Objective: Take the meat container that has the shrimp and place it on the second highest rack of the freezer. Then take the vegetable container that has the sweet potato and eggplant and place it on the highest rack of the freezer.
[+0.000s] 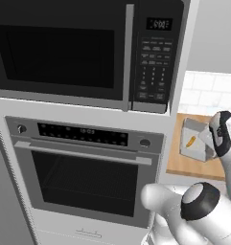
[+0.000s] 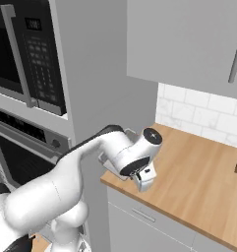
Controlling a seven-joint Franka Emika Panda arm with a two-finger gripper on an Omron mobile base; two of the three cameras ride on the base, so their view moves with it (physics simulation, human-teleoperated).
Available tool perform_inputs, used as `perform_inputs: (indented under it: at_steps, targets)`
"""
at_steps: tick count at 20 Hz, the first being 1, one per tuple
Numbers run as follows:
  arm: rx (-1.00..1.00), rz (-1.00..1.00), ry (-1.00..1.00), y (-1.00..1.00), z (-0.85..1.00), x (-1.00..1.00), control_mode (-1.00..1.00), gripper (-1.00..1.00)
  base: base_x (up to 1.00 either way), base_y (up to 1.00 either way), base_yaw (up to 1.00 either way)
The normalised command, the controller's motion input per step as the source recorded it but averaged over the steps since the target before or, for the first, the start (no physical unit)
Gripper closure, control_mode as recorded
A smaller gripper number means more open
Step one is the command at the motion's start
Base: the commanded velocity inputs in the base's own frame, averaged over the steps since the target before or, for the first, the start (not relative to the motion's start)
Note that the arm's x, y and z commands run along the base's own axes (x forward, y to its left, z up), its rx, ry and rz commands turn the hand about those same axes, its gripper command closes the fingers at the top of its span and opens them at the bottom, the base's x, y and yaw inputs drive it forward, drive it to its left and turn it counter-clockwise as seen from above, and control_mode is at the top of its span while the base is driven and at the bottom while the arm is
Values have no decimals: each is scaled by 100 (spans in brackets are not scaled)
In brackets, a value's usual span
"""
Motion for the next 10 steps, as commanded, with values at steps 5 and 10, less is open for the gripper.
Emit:
perform_inputs:
  at_steps: [5, 10]
  targets:
    - [9, 6, -1, 2, 100, -57, -100, 100, 0, 0, 0]
    - [18, 12, -3, 41, 100, -39, -100, 100, 0, 0, 0]
